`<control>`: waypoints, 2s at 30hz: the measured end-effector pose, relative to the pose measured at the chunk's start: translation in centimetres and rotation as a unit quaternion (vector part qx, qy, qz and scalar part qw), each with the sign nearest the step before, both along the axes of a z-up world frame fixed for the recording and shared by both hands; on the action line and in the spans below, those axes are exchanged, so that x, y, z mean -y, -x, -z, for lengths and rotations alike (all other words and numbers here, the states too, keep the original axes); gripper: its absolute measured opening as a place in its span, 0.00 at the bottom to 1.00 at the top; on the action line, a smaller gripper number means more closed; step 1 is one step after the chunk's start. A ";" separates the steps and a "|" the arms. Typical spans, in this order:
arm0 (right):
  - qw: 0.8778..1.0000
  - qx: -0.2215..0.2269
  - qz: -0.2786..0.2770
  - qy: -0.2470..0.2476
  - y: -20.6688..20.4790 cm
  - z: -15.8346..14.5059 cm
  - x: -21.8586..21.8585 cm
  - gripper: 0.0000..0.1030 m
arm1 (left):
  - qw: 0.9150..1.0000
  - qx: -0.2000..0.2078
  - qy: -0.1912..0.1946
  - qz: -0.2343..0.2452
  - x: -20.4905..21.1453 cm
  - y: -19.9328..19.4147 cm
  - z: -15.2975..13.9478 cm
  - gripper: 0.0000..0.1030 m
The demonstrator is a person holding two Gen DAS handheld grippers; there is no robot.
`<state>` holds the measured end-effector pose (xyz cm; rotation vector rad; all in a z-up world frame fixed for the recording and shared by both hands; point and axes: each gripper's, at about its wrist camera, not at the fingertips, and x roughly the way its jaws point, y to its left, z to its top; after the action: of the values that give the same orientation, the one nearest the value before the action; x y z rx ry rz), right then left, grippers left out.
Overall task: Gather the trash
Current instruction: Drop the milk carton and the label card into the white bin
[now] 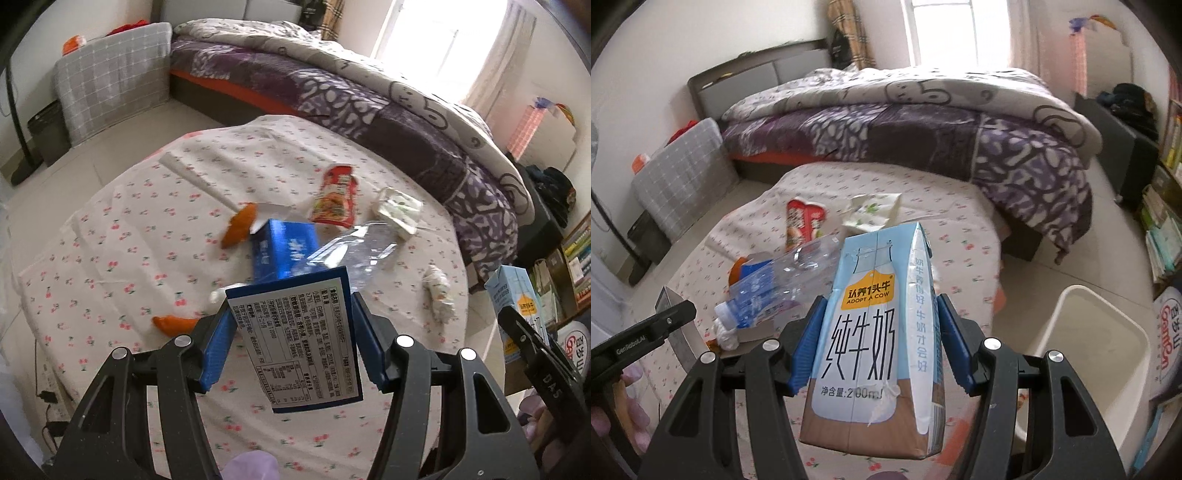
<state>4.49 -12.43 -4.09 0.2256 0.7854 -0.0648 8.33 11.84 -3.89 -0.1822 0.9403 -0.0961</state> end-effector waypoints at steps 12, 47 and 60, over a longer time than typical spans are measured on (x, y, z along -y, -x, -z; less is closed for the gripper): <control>0.996 -0.004 0.088 -0.006 2.8 0.0 7.8 0.57 | 0.998 0.004 0.000 0.056 6.3 -0.2 0.1 0.55; 0.951 0.023 0.310 -0.010 13.7 -1.5 24.6 0.88 | 0.965 -0.003 0.013 0.263 29.1 5.1 1.7 0.55; 0.942 0.030 0.333 -0.020 14.5 -1.8 25.8 0.88 | 0.952 0.010 0.020 0.304 32.0 6.5 2.0 0.78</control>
<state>-10.00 -38.23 -2.30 0.5229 0.6216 -0.6804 1.79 -20.17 -5.92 0.0767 0.9486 -0.6854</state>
